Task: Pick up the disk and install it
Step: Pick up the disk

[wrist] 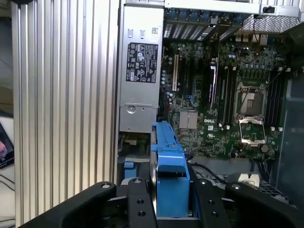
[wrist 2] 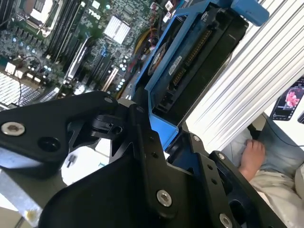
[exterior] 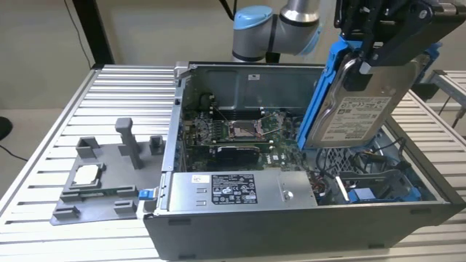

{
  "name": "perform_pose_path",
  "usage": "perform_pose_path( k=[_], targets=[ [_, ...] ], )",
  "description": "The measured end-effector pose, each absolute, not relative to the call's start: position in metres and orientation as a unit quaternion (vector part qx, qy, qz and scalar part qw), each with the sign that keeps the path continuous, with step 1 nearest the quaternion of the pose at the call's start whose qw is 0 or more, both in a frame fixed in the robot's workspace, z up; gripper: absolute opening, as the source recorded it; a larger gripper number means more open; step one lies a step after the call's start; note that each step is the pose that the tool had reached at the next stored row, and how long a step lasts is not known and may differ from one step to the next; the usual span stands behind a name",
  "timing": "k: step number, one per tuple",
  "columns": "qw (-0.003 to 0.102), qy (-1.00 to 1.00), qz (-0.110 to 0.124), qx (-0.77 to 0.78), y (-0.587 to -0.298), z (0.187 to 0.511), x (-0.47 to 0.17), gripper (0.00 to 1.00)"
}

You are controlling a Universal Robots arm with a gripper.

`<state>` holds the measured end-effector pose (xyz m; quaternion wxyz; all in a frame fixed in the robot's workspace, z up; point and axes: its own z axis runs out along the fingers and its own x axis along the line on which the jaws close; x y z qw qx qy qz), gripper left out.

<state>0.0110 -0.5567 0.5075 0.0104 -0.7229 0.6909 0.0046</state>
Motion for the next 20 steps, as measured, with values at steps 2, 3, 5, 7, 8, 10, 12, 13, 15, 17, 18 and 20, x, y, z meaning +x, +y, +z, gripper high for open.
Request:
perform_pose_path(
  k=[2, 3, 5, 7, 8, 10, 12, 13, 15, 17, 18, 20],
  targets=[
    [0.010, 0.691, 0.005, -0.723, -0.559, 0.507, 0.015, 0.00],
    [0.010, 0.691, 0.005, -0.723, -0.560, 0.507, 0.017, 0.00],
    [0.010, 0.691, 0.005, -0.723, -0.562, 0.507, 0.021, 0.00],
    [0.010, 0.691, 0.005, -0.723, -0.565, 0.507, 0.024, 0.00],
    [0.010, 0.691, 0.005, -0.723, -0.567, 0.507, 0.026, 0.00],
    [0.010, 0.691, 0.005, -0.723, -0.570, 0.507, 0.030, 0.00],
    [0.010, 0.691, 0.005, -0.723, -0.573, 0.507, 0.033, 0.00],
    [0.010, 0.691, 0.005, -0.723, -0.574, 0.507, 0.035, 0.00],
    [0.010, 0.692, 0.005, -0.722, -0.575, 0.506, 0.038, 0.00],
    [0.010, 0.693, 0.005, -0.721, -0.575, 0.505, 0.041, 0.00],
    [0.010, 0.693, 0.005, -0.721, -0.575, 0.505, 0.043, 0.00],
    [0.010, 0.694, 0.005, -0.720, -0.576, 0.504, 0.047, 0.00]
  ],
)
